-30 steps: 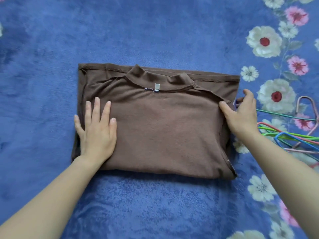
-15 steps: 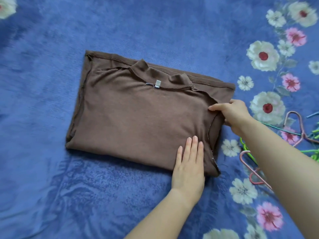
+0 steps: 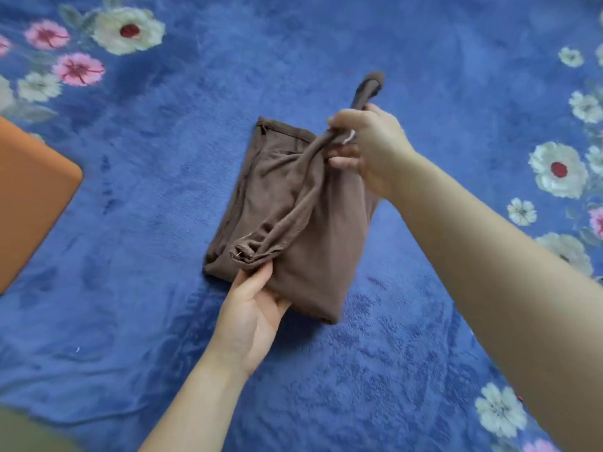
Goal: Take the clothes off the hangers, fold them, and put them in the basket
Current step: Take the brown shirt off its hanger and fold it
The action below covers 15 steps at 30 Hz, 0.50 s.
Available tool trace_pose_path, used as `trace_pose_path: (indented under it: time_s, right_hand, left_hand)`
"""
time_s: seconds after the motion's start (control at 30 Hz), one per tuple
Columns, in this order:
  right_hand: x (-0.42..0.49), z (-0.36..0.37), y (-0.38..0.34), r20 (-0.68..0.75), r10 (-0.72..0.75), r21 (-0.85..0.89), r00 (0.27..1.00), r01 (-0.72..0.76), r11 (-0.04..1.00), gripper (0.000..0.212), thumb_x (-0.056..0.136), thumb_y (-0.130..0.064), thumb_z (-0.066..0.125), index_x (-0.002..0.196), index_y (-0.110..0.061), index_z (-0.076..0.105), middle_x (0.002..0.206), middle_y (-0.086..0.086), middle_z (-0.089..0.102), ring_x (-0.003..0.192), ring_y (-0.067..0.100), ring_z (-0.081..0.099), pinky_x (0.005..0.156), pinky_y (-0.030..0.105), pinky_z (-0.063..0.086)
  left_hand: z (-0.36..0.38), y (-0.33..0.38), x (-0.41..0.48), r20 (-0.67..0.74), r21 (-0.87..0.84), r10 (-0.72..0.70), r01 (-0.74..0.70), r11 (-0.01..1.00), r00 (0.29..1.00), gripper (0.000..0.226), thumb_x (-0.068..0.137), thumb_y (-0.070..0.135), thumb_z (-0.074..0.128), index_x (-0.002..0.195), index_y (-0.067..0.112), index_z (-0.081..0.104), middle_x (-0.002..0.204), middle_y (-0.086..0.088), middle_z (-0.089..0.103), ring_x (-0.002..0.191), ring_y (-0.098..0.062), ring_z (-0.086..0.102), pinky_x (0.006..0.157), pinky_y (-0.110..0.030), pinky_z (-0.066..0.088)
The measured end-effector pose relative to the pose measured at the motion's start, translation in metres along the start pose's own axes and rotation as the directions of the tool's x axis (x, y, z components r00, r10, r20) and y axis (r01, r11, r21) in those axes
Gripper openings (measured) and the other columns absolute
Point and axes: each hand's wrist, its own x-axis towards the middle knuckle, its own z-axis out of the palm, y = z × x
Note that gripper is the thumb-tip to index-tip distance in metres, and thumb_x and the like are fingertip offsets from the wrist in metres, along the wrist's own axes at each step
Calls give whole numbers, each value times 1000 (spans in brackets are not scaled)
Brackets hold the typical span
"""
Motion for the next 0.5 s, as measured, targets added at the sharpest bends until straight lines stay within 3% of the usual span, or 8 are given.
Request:
trace_pose_path:
  time_s: [0.07,0.13,0.2,0.27,0.33,0.43,0.5]
  right_hand:
    - [6,25,13,103,-18,-84,994,26,996,51,83,-17,65,131,-17,50,81,2,58,69,18,59,56,26,50]
    - [9,36,36,84,-72,-356,994,98,930,61,82,-19,62,141,-19,46,85,-1,62,76,16,59,68,31,53]
    - [6,30,61,53,-112,-582,992,122,804,62,86,-19,57,146,-20,42,106,-2,63,95,14,60,87,30,50]
    - [0,21,81,23,-184,-691,983,149,708,56,88,-19,55,143,-21,46,116,-2,59,109,15,55,93,26,43]
    - [-4,12,97,-4,-293,-741,956,194,643,51,88,-19,54,139,-19,50,119,0,57,116,18,51,98,29,40]
    - [-19,2,117,-75,-408,-751,910,217,623,48,87,-16,56,135,-15,52,125,3,52,121,21,45,104,36,37]
    - [-35,-4,132,-174,-397,-704,901,168,690,50,87,-19,61,135,-14,49,124,4,48,116,22,47,102,38,40]
  left_hand:
    - [-25,5,8,-122,-16,13,-15,1000,992,38,91,14,48,127,23,58,126,0,67,114,-15,64,101,-40,45]
    - [-50,7,13,-226,-2,-8,8,1000,974,33,97,14,46,126,24,59,127,0,66,109,-15,66,101,-41,45]
    - [-60,9,15,-217,79,-20,38,996,976,32,95,18,52,127,23,60,125,-1,67,106,-14,67,95,-40,49]
    - [-60,13,18,-185,240,7,38,970,983,34,92,24,60,126,21,60,120,1,69,106,-14,67,91,-39,52]
    - [-57,16,24,-256,345,102,-8,939,961,25,93,26,63,118,22,65,112,5,72,104,-13,69,85,-36,54]
    - [-64,18,38,-493,506,325,-38,861,807,13,88,24,69,101,24,68,109,3,70,106,-15,65,93,-37,52]
    - [-68,20,42,-555,638,431,32,769,711,26,82,23,71,106,23,61,112,1,55,112,-20,56,101,-35,44]
